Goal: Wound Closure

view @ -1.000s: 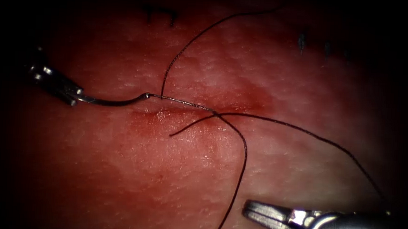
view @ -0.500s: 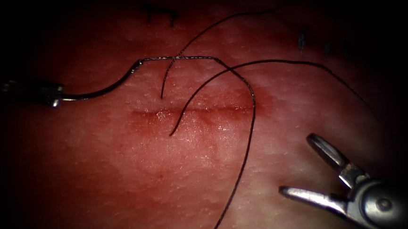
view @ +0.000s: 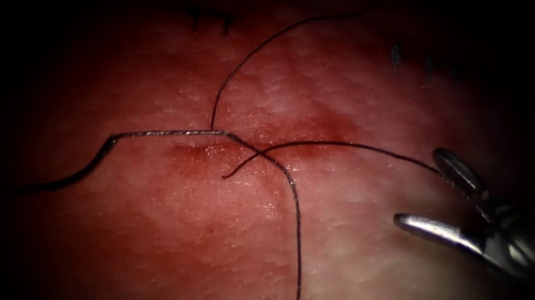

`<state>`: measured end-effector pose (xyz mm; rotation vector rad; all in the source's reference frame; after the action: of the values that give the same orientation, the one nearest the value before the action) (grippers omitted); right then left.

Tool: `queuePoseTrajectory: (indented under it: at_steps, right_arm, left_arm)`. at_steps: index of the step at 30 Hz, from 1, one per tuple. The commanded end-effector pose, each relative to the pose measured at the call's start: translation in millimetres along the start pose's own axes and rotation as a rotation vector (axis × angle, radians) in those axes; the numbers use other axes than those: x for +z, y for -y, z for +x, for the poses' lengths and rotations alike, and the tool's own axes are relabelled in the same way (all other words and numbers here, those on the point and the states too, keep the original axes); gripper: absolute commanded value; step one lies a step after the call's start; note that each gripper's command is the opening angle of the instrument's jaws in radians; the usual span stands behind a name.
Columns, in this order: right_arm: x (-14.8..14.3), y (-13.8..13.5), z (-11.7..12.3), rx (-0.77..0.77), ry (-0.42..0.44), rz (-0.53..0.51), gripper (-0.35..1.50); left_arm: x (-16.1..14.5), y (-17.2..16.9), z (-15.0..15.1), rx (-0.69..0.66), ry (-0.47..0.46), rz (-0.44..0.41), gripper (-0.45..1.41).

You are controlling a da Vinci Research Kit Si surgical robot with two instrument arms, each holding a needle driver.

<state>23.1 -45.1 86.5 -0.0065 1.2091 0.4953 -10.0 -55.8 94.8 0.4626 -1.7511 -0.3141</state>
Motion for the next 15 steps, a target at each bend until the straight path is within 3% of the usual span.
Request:
queuePoseTrajectory:
  at_steps: [1,5,8,15]
  right_arm:
    - [1.6,1.2,-0.2,0.001,-0.009,0.011,1.06]
    - [2.5,1.6,-0.3,0.016,-0.004,0.012,0.98]
    - [3.3,1.8,-0.6,0.013,0.011,0.011,0.76]
    - [6.9,2.3,-2.7,0.035,0.040,0.076,0.74]
  left_arm:
    - [-0.7,1.0,0.8,-0.007,-0.001,-0.010,-0.45]
    - [-2.1,1.3,0.4,-0.017,-0.007,-0.027,-0.45]
    - [-2.8,0.8,-0.2,-0.031,-0.006,-0.061,-0.45]
    - [-1.1,-1.8,1.9,0.001,-0.003,-0.162,-0.45]
